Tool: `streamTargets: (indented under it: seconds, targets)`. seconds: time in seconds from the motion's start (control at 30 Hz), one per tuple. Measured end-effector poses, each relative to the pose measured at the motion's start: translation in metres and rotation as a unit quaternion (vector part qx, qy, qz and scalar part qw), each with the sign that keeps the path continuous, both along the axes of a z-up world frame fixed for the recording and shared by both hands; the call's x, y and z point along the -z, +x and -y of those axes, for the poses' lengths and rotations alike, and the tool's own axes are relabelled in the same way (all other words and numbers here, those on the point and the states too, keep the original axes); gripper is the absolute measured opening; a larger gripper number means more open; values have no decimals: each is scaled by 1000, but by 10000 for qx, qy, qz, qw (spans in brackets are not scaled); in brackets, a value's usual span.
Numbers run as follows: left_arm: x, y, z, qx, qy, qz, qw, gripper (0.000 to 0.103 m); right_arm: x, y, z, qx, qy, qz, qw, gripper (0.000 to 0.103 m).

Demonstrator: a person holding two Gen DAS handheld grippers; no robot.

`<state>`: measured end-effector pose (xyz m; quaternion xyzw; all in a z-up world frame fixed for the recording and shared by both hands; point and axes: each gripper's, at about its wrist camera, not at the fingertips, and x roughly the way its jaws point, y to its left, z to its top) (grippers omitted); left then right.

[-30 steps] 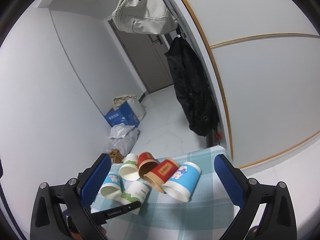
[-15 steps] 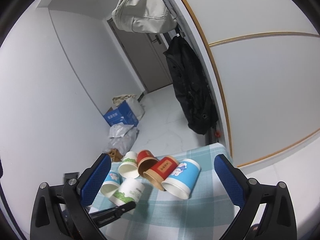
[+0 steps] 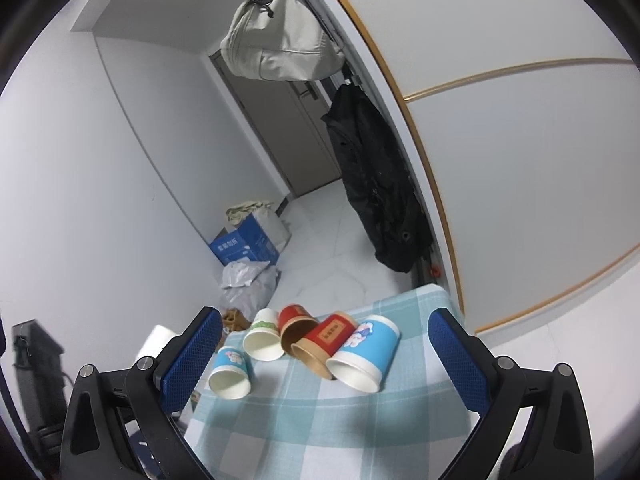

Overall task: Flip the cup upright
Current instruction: 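Lift the green-leaf cup with the left gripper and carry it toward the right tool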

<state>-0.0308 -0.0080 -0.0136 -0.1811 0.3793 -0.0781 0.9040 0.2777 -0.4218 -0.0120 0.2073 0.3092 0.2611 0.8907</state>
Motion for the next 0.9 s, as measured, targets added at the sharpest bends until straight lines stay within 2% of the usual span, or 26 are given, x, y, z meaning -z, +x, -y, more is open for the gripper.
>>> streamTargets:
  seconds: [0.17,0.3,0.5,0.63,0.9]
  targets:
    - [14,-17,-9,-237,-179,-65,9995,1,-2,-8,3,-19,129,74,9999,103]
    - [22,-26,-11,-340,-153,-112,9992,1,-3,-17,4,-51,138,188,9997,103]
    - [48,-37,-5,-318,-128,-413,9986,1,-1,-28,0,-105,-42,211,9997,103]
    - [74,-29,-3,-274,-125,-773,9965,1,1,-34,2,-110,-88,173,9998,103]
    - [94,-17,-4,-158,-31,-933,9955,1,5,-39,1,-139,-141,145,9997,103]
